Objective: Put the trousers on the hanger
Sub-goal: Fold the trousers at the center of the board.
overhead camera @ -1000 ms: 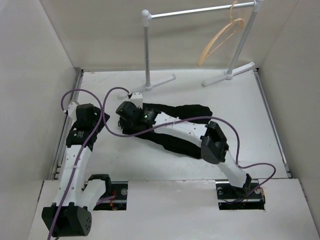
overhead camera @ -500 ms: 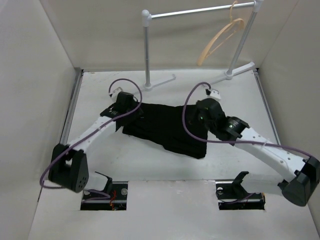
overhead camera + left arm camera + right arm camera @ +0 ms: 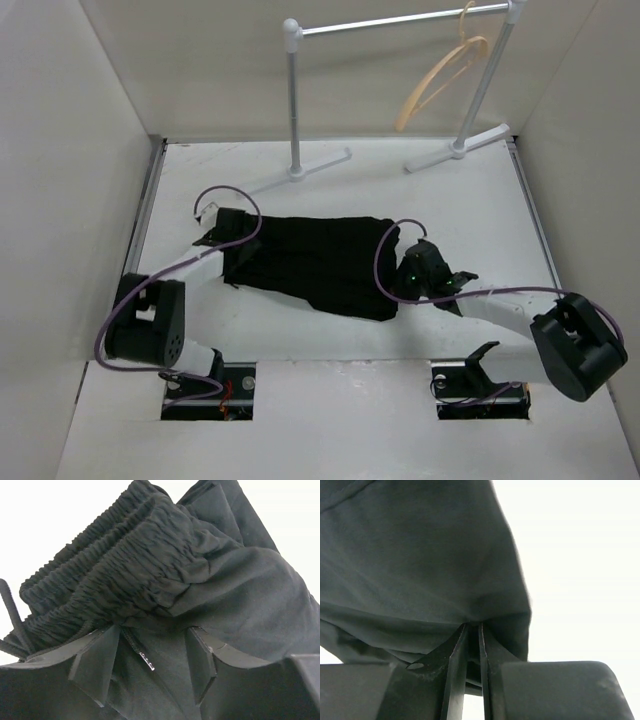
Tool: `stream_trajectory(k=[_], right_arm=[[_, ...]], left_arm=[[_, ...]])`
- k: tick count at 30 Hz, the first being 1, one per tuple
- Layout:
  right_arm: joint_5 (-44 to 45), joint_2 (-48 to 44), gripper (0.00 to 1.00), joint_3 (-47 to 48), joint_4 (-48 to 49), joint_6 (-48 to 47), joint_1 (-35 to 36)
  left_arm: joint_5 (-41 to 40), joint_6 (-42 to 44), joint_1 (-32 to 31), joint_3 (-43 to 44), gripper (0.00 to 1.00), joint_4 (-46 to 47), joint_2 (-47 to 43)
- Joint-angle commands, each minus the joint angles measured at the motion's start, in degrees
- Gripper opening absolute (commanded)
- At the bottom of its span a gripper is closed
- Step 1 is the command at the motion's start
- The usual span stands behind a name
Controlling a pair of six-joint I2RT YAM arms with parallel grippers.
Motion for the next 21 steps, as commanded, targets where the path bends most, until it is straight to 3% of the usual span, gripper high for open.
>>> stream_trajectory(k=[1, 6, 9, 11, 12, 16, 21], right_arm=[[-3.35, 3.04, 0.21, -0.64, 8.57, 4.06, 1.85], [-4.76, 2.62, 0.26, 4.09, 4.20, 2.49, 3.35], [-5.82, -3.25, 0.43, 10.32, -3.00, -1.72, 2.91], [-6.34, -4.94, 0.47, 14.37, -5.13, -4.27, 2.30], [-7.13, -4.77, 0.46, 16.57, -5.49, -5.33, 1.77], [-10.73, 3.11, 0.26, 24.31, -2.25, -7.36, 0.01], [-13.55, 16.21, 0.19, 28.62, 6.97, -6.92, -4.02]], left_arm=[[-5.66, 1.00, 3.52, -5.22, 0.54, -7.94, -7.97], [-2.50, 3.10, 3.44, -0.24, 0.58, -14.08, -20.11], [-2.14, 4.08, 0.90, 5.92, 0.59, -19.01, -23.46], [-2.14, 3.90, -2.17, 8.21, 0.57, -20.86, -24.70], [-2.23, 3.38, -4.53, 8.48, 0.53, -21.04, -24.88], [-2.93, -2.40, -16.30, 8.23, 0.29, -20.35, -23.13], [-3.10, -9.63, -30.38, 5.68, 0.24, -11.84, -16.81]])
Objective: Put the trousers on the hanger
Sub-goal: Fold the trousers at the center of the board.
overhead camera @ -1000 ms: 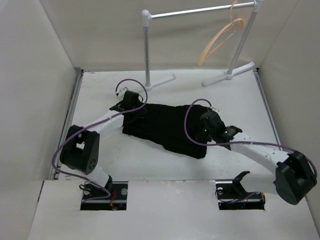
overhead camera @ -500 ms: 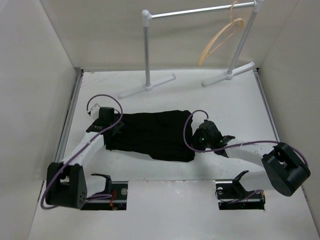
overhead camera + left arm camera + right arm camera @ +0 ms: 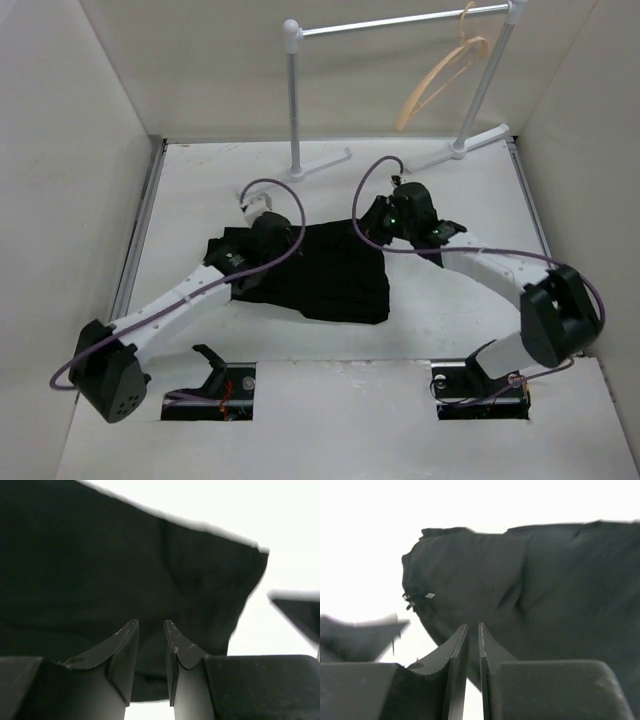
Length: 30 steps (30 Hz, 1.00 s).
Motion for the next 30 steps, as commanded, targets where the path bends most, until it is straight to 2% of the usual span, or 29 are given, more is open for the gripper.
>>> stream_trajectory(k=[1, 7, 14, 17, 20, 24, 26, 28, 30], right_arm=[[-3.30, 8.62, 0.18, 2.01, 5.89, -0.87, -3.66], [-8.66, 22.77, 0.15, 4.82, 19.16, 8.87, -9.38], [-9.46, 30.70, 0.20, 5.18, 25.24, 16.27, -9.47], [-9.11, 26.68, 0.34, 4.30, 24.72, 15.92, -9.38], [-8.67, 17.64, 0.51, 2.20, 22.27, 13.82, -9.38], [-6.04, 6.12, 0.60, -1.32, 15.42, 9.17, -9.29], [-3.84, 1.19, 0.60, -4.65, 11.20, 7.75, -8.25], [-1.65, -3.81, 0.53, -9.30, 9.08, 7.13, -6.23], [0.38, -8.30, 0.33, -14.49, 8.11, 7.74, -3.51]], left_arm=[[-0.55, -6.05, -7.26, -2.13, 0.24, 5.40, 4.21], [-3.53, -8.33, -12.29, -7.65, 0.24, 8.32, 9.75], [-3.89, -12.11, -13.26, -15.14, 0.24, 5.95, 5.72], [-4.06, -12.47, -13.61, -14.00, 0.25, 4.02, 2.82], [-4.41, -12.21, -13.87, -10.76, 0.25, 1.47, 0.10], [-4.33, -11.51, -13.88, -6.71, 0.26, 0.93, -1.58], [-3.63, -10.98, -13.35, -4.95, 0.26, 1.63, -1.14], [-2.84, -10.28, -12.74, -3.54, 0.26, 2.42, -0.09], [-1.44, -9.13, -11.33, -2.92, 0.26, 4.18, 1.49]])
